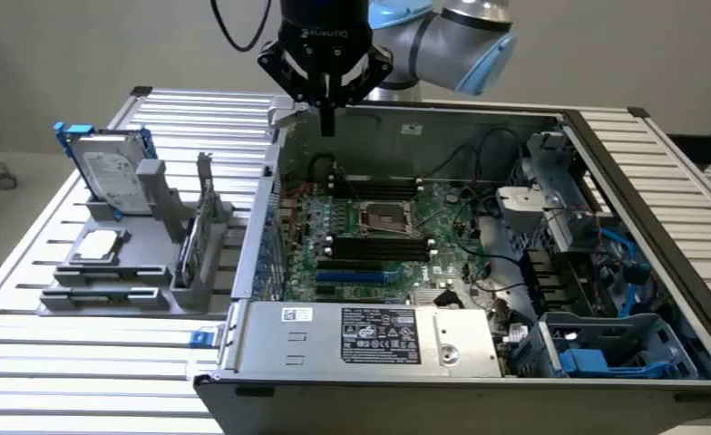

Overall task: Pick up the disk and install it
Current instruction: 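Reach for the disk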

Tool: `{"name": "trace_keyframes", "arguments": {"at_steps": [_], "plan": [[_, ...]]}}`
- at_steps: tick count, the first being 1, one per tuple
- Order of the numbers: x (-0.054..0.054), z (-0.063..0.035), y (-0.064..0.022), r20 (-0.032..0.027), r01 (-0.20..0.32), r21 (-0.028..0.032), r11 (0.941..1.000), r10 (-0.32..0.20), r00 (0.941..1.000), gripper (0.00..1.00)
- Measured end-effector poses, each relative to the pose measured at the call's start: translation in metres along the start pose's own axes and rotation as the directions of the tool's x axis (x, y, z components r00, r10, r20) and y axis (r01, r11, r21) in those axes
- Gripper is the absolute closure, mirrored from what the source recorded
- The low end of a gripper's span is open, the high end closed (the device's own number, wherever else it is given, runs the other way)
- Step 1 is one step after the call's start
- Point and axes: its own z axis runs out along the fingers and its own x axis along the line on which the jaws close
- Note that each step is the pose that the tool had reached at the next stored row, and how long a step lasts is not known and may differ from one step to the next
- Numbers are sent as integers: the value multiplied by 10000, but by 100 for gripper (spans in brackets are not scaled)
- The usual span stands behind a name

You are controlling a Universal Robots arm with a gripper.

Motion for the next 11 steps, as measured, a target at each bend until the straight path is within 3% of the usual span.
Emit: {"name": "trace_keyframes", "arguments": {"at_steps": [8, 11], "plan": [[2, 0, 0, 0, 0, 0, 10000, 0, 10000, 89], [112, 0, 2, -3, 0, 1, 10000, 0, 10000, 89]]}}
